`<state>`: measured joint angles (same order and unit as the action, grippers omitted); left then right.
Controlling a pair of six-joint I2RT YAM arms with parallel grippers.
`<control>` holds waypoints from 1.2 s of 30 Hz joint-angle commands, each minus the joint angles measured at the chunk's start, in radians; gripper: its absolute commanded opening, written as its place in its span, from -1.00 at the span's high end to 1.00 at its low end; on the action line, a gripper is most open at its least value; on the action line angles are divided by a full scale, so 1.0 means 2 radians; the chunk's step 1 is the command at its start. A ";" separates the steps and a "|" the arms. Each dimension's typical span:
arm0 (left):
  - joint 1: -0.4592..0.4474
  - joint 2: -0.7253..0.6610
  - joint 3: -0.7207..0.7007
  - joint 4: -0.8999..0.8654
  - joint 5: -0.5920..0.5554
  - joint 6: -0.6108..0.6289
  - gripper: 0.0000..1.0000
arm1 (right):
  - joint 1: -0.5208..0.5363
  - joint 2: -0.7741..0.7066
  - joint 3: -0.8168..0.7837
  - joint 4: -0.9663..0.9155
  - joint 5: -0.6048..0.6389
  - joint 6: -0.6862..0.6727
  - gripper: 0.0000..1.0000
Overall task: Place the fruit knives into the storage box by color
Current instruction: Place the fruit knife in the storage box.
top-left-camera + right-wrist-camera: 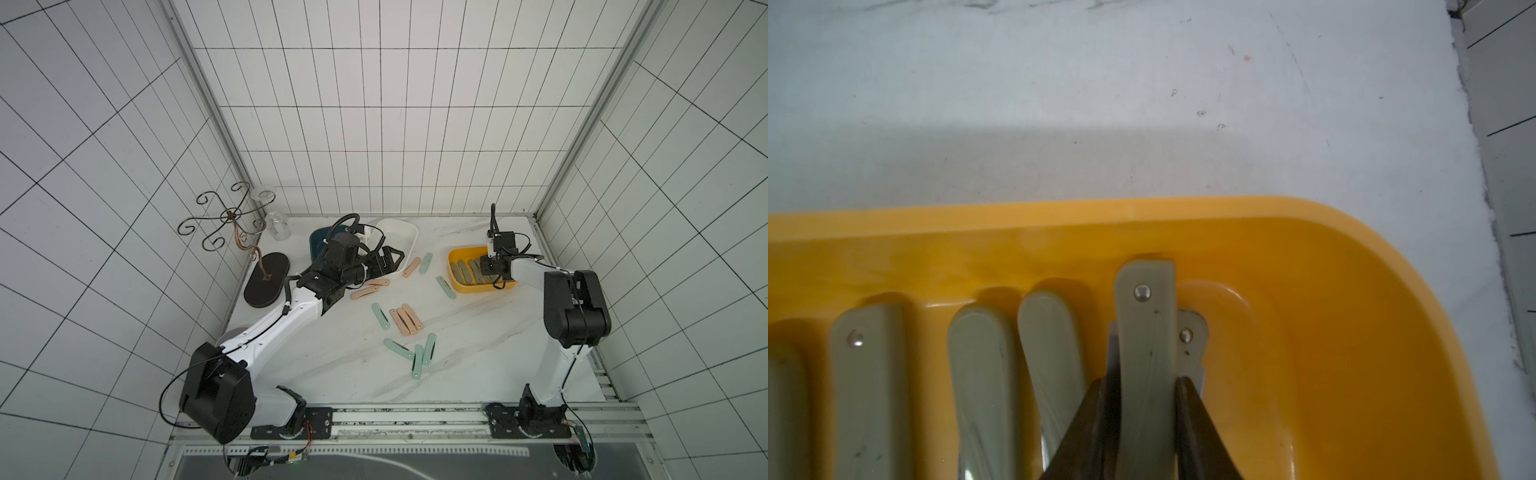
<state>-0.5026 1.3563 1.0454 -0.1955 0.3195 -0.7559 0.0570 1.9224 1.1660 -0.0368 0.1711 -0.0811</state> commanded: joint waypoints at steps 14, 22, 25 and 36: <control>-0.005 0.011 0.014 0.020 0.000 -0.010 -0.95 | -0.002 0.007 0.060 -0.006 0.001 -0.003 0.02; -0.008 0.022 0.018 0.024 0.005 -0.010 -0.95 | -0.009 -0.031 0.080 -0.029 -0.004 0.020 -0.14; -0.008 0.024 0.019 0.025 0.008 -0.010 -0.95 | -0.016 -0.035 0.088 -0.042 -0.004 0.033 -0.14; -0.008 0.024 0.017 0.023 0.016 -0.004 -0.95 | -0.055 -0.035 0.091 -0.054 -0.049 0.089 -0.14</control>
<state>-0.5156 1.3949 1.0481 -0.1757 0.3420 -0.7696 -0.0338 1.8671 1.2549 -0.1192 0.1184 0.0566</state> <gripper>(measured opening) 0.973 0.572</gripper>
